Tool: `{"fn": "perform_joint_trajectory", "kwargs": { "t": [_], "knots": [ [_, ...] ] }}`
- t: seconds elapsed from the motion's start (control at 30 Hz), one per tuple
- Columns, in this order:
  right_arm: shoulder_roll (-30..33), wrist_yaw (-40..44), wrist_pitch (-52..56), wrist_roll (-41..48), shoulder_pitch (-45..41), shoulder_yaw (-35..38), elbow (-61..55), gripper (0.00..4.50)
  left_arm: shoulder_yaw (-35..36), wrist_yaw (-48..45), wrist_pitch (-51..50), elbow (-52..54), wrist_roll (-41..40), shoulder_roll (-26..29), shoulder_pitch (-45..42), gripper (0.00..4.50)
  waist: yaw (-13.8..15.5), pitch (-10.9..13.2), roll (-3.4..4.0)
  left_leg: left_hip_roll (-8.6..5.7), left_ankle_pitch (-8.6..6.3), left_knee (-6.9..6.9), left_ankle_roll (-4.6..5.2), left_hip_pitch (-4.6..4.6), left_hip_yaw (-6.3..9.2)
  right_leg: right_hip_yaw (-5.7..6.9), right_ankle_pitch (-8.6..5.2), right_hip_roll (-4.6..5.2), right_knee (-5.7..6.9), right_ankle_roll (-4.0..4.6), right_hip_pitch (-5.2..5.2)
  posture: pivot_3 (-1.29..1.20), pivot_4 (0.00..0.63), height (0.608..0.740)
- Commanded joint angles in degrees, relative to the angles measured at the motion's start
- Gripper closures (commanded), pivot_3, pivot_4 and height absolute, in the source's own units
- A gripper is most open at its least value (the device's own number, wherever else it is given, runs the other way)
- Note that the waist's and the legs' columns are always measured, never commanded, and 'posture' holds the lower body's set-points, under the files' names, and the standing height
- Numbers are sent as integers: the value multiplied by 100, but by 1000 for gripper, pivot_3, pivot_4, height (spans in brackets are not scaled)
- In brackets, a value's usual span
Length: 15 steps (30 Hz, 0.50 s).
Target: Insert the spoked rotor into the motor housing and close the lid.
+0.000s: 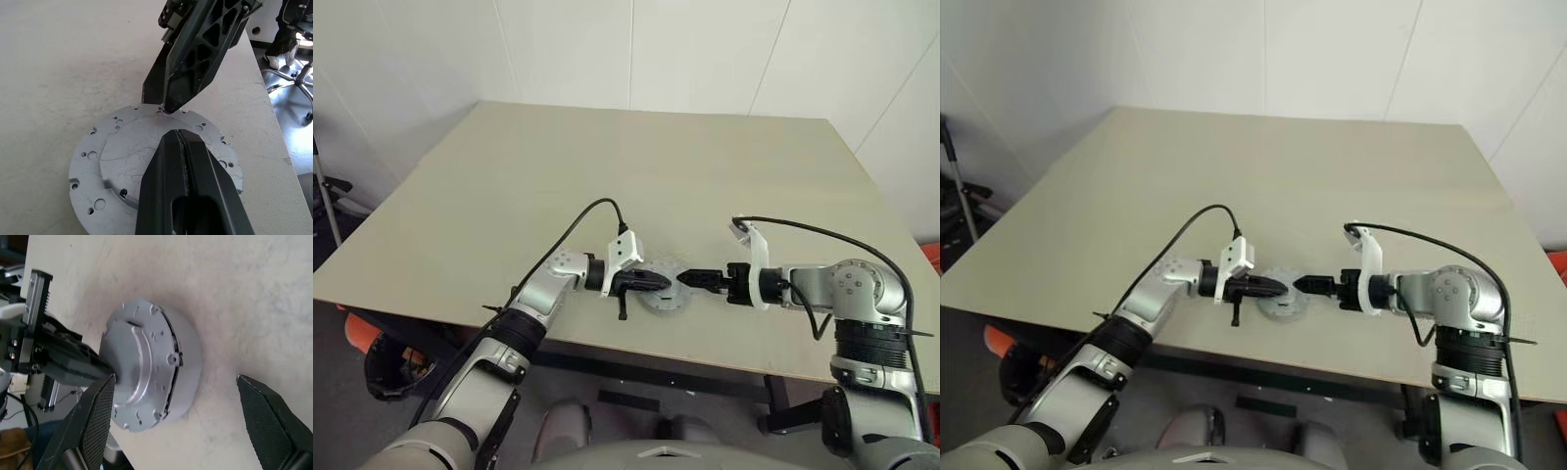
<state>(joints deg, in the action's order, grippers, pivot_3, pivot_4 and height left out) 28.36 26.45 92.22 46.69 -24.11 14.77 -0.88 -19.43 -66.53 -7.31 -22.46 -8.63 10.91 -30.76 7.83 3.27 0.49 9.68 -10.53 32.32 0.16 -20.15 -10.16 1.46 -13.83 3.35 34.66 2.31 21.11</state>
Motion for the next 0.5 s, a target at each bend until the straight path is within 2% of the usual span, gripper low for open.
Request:
{"fn": "perform_joint_trajectory", "kwargs": {
  "t": [0.03, 0.27, 0.5],
  "knots": [
    [221, 114, 28, 874, 72, -197, 100, 10, -51, -7, -29, -63, 61, 37, 40, 4500, 13, 0, 0, 0, 0, 0, 0, 1, 0, 0, 0, 0, 0, 0, 0, 0, 0, 740],
    [278, -225, 28, 1655, 89, -254, 399, 10, -52, -7, -21, -70, 65, 42, 37, 4500, 16, 0, 0, 0, 0, 3, 0, 0, -1, 0, -1, 0, 0, -1, 0, 0, 0, 740],
    [-605, -992, 28, 1339, 27, 604, 770, 10, -42, 8, -23, -47, 64, 52, 39, 4500, -61, -1, -2, 3, 7, 1, -10, 2, -1, 1, 0, -2, 4, 2, 4, 0, 0, 740]
  ]
}}
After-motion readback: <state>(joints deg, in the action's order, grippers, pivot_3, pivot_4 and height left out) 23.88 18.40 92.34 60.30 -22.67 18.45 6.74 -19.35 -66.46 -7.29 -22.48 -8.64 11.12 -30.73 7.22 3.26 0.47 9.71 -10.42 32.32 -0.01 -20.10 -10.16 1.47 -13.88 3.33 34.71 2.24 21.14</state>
